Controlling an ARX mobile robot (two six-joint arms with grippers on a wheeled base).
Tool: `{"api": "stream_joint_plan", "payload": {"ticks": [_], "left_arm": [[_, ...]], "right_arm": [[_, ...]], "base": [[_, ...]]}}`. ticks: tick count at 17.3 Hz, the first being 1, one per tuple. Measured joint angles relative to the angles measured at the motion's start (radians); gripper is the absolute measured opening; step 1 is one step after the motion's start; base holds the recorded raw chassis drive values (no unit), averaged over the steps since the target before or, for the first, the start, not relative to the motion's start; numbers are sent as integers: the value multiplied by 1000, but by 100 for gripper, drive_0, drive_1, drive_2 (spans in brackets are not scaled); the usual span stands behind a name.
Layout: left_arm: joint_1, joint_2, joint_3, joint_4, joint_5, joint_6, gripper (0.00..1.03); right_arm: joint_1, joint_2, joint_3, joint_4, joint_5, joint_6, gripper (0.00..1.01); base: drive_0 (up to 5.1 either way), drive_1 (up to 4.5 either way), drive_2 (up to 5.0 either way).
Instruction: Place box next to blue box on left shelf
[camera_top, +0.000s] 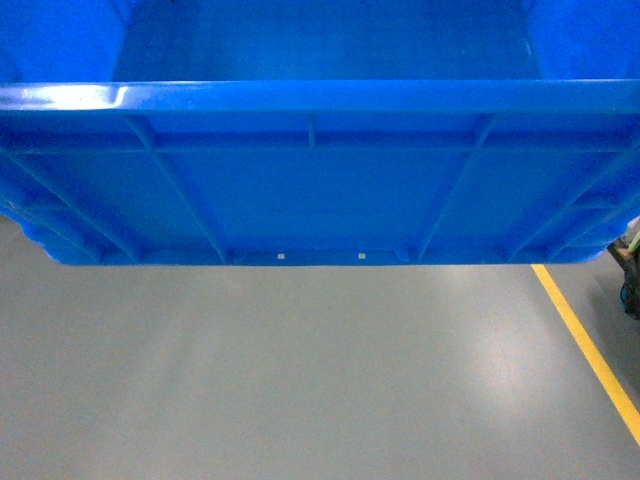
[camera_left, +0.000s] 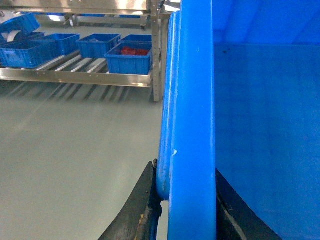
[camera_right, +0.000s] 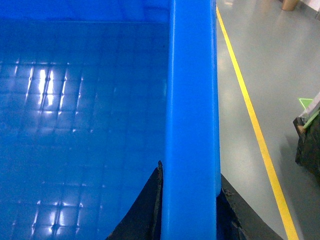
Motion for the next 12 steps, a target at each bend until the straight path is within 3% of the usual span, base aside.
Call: {"api": "stream_joint_plan", "payload": {"ticks": [12], "left_arm": [[0,0,0,1,2,-1,18]], "right_arm": [[0,0,0,5,1,2,20]], "base": [[0,406,-406]]}}
